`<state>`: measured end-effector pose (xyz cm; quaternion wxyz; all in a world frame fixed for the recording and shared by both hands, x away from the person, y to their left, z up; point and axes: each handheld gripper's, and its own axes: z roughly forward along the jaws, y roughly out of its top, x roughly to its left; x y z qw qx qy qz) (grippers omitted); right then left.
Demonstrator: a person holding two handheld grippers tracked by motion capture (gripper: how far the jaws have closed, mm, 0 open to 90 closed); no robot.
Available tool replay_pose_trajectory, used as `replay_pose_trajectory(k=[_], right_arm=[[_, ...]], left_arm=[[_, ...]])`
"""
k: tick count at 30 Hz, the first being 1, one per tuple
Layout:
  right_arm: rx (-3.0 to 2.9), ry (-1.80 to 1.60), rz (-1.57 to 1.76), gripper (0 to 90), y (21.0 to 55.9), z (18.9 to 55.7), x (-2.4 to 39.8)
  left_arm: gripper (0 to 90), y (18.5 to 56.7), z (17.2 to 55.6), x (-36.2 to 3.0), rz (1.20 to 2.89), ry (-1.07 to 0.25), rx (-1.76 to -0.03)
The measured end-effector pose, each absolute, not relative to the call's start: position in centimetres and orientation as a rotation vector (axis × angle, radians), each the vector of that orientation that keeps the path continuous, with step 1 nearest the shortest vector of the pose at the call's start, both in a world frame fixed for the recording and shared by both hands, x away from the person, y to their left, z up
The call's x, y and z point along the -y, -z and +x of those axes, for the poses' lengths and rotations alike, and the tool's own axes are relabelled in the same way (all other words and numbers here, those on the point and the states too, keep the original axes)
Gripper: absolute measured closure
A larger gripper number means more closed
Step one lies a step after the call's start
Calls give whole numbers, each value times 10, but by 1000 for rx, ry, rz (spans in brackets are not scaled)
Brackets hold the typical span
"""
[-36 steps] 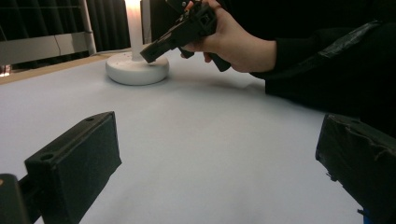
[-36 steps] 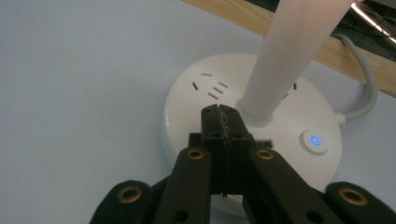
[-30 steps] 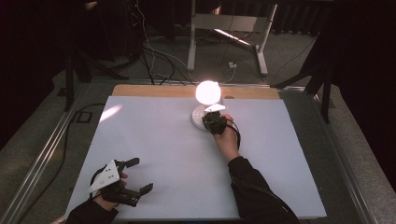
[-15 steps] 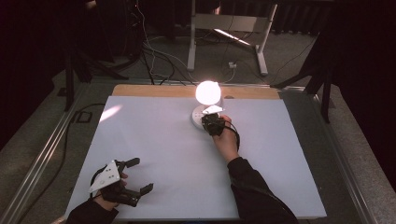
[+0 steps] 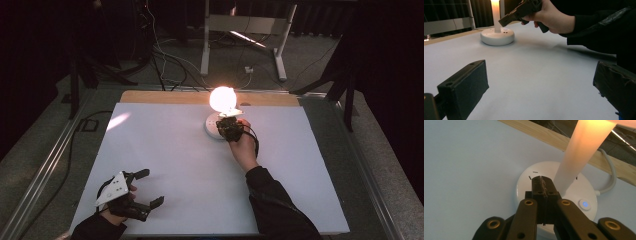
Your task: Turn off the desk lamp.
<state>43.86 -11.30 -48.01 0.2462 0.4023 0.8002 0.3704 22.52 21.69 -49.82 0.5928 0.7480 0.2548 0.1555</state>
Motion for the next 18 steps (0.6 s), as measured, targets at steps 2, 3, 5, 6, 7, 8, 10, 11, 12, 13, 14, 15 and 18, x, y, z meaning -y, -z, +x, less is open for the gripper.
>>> replay_pose_trajectory(k=[2, 3, 5, 6, 7, 8, 10, 11, 12, 13, 14, 15, 18], right_arm=[[-2185, -1009, 1098, 900, 481, 439, 112], [-2189, -1006, 1100, 900, 482, 440, 112], [-2191, -1000, 1102, 900, 483, 440, 111], [-2191, -998, 1107, 900, 485, 441, 111], [-2192, -995, 1111, 900, 486, 441, 111], [-2194, -990, 1112, 900, 487, 442, 111], [-2199, -983, 1116, 900, 490, 442, 112], [-2197, -983, 1121, 900, 491, 442, 112], [-2200, -983, 1121, 900, 492, 443, 112], [-2201, -979, 1121, 900, 492, 443, 112], [-2203, -976, 1118, 900, 493, 442, 112], [-2203, -976, 1117, 900, 493, 443, 112], [-2206, -972, 1122, 900, 496, 443, 112]], left_arm=[[5, 498, 225, -217, 1740, -361, -592], [5, 498, 225, -217, 1741, -362, -591], [5, 498, 225, -217, 1740, -361, -592], [5, 498, 225, -217, 1740, -361, -593], [5, 498, 225, -217, 1741, -361, -592], [5, 498, 225, -217, 1741, -362, -592], [5, 498, 225, -217, 1741, -361, -592], [5, 498, 225, -217, 1741, -361, -592], [5, 498, 225, -217, 1741, -360, -592], [5, 498, 225, -217, 1742, -361, -592], [5, 498, 225, -217, 1742, -362, -591], [5, 498, 225, -217, 1741, -361, -591], [5, 498, 225, -217, 1741, -361, -592]])
